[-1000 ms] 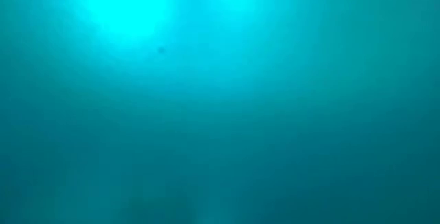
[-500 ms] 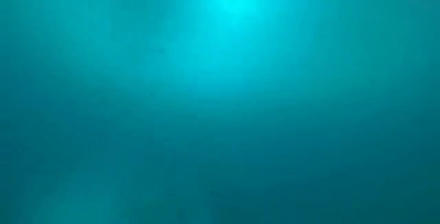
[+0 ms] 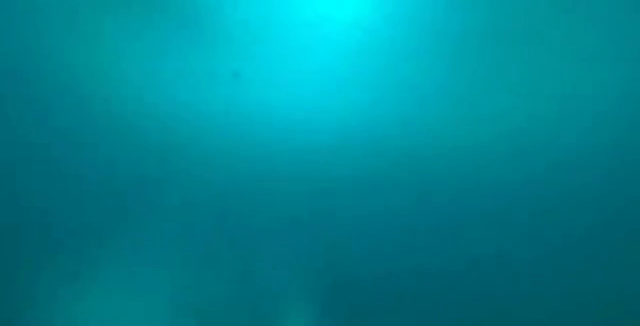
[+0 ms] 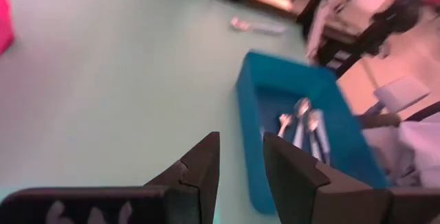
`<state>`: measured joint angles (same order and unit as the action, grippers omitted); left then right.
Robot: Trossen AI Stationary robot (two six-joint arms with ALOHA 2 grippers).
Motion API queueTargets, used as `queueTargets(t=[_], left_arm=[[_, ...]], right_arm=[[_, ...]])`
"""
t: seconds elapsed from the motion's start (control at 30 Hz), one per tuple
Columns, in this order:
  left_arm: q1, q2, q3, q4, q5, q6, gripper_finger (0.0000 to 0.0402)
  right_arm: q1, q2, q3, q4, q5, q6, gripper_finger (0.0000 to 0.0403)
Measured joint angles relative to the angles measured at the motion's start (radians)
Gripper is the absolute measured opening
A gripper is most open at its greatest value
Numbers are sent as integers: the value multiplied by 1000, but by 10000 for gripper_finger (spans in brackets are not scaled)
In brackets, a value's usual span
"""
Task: Sort silverware by color (type)
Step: Put the blue spoon into the blue bin
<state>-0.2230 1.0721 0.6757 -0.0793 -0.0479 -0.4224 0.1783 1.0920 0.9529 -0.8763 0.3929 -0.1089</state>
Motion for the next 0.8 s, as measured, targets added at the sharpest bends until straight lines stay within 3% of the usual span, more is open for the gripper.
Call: queueTargets(t=[0.13,0.27,0.37,0.47,0.6,0.8], left_arm=[[-20,-14,-43,71,-4,35,96],[-23,-11,-59,70,-5,40,96],[-30,-8,-62,69,-6,43,96],[-52,-9,-61,63,-6,58,96],[-92,-11,-61,60,-5,84,96],[-144,-14,-63,49,-19,130,96]], right_arm=[[-9,1,-2,226,-8,64,79],[-9,4,16,339,-8,119,79],[-14,8,62,275,-8,360,79],[-28,-3,92,80,2,563,79],[-13,-59,55,-67,-9,854,79],[84,-108,-72,-98,-182,1221,79]])
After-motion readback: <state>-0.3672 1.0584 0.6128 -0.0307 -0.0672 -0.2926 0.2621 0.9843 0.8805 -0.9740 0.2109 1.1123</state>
